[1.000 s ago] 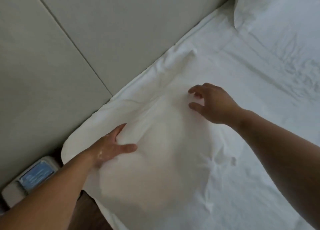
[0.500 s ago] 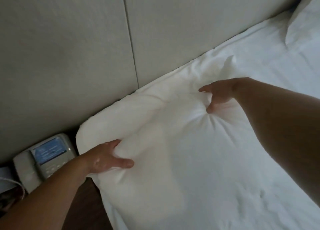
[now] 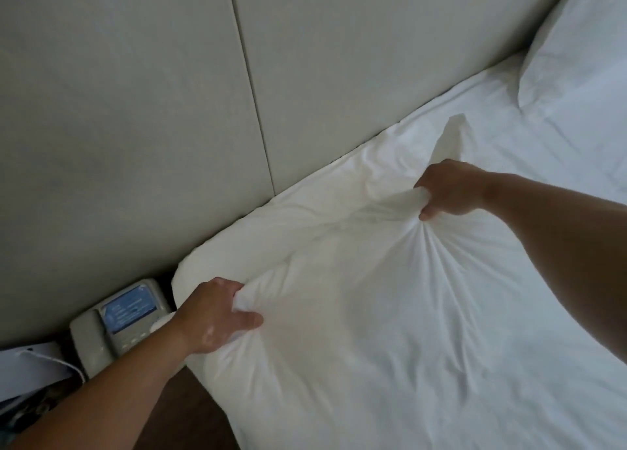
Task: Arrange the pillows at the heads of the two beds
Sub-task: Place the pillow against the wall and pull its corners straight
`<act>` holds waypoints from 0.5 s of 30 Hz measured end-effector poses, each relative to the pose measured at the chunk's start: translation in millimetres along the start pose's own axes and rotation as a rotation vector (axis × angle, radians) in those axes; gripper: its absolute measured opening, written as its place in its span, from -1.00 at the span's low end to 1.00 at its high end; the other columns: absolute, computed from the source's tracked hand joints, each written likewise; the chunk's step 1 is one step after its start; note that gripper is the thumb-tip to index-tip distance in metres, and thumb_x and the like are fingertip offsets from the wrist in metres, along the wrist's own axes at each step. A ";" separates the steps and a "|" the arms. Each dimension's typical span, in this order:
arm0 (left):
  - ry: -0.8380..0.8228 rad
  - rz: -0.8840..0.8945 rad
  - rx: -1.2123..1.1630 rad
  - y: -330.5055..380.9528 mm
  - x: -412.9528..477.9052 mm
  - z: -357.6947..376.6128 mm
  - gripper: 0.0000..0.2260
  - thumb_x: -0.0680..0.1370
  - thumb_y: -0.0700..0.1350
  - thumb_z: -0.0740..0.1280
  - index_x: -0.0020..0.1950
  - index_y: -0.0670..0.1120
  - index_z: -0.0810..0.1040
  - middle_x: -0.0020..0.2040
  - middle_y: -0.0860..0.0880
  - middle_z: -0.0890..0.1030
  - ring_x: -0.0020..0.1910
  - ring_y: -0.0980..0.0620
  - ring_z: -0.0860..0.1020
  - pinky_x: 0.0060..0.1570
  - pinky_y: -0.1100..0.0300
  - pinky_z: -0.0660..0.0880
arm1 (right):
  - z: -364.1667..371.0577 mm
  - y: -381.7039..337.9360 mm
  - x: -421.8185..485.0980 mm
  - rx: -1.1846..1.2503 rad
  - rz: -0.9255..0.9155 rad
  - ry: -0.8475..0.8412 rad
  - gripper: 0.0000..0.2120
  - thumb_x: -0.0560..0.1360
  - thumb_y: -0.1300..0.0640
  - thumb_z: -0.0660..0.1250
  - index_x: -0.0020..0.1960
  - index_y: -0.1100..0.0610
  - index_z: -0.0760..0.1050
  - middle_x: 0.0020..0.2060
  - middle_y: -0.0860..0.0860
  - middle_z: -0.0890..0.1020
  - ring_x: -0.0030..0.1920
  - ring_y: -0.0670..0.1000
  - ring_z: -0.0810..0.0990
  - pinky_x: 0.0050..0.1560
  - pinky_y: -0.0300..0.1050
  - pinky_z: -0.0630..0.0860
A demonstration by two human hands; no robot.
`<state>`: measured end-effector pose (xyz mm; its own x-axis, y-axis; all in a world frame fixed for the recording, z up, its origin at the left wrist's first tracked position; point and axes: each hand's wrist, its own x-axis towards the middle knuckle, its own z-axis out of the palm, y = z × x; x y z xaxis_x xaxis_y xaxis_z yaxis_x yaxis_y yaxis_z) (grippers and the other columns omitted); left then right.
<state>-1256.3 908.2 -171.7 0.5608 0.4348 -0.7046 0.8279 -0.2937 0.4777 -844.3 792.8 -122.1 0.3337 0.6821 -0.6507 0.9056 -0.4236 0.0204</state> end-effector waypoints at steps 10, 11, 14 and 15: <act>0.296 0.092 0.318 75.3 -43.6 -106.7 -0.79 0.45 0.13 0.55 -0.19 0.04 0.63 -0.25 0.03 0.60 -0.15 -0.09 0.60 -0.17 0.13 0.41 | -88.6 -0.6 -42.0 0.000 -0.003 0.303 -0.70 0.41 -0.04 0.56 0.06 0.09 0.71 -0.04 0.10 0.71 0.03 0.20 0.63 0.00 -0.02 0.49; 0.320 0.098 0.322 80.0 -45.5 -115.5 -0.79 0.46 0.12 0.55 -0.22 0.07 0.59 -0.30 0.07 0.56 -0.17 -0.09 0.58 -0.18 0.14 0.39 | -97.3 -2.4 -40.4 0.000 -0.005 0.334 -0.71 0.41 -0.03 0.56 0.06 0.09 0.71 -0.03 0.11 0.71 0.03 0.21 0.63 0.00 -0.02 0.49; 0.413 0.098 0.360 89.6 -46.3 -137.5 -0.73 0.48 0.12 0.53 -0.28 0.09 0.50 -0.31 0.09 0.56 -0.22 -0.03 0.44 -0.18 0.14 0.32 | -121.0 -7.9 -32.5 0.015 0.005 0.419 -0.77 0.41 -0.04 0.55 -0.02 0.06 0.68 -0.09 0.09 0.70 0.02 0.23 0.63 0.04 0.05 0.53; 0.446 0.097 0.390 90.8 -45.3 -144.5 -0.76 0.49 0.13 0.51 -0.23 0.04 0.56 -0.22 0.00 0.65 -0.22 -0.03 0.43 -0.17 0.14 0.32 | -128.0 -9.3 -29.2 0.025 0.008 0.445 -0.78 0.40 -0.05 0.54 -0.04 0.04 0.67 -0.12 0.08 0.68 0.02 0.24 0.62 0.05 0.08 0.54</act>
<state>-1206.6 984.8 -20.6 0.6494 0.6809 -0.3385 0.7594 -0.6042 0.2414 -829.0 853.2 -6.1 0.4260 0.8665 -0.2602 0.8977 -0.4406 0.0025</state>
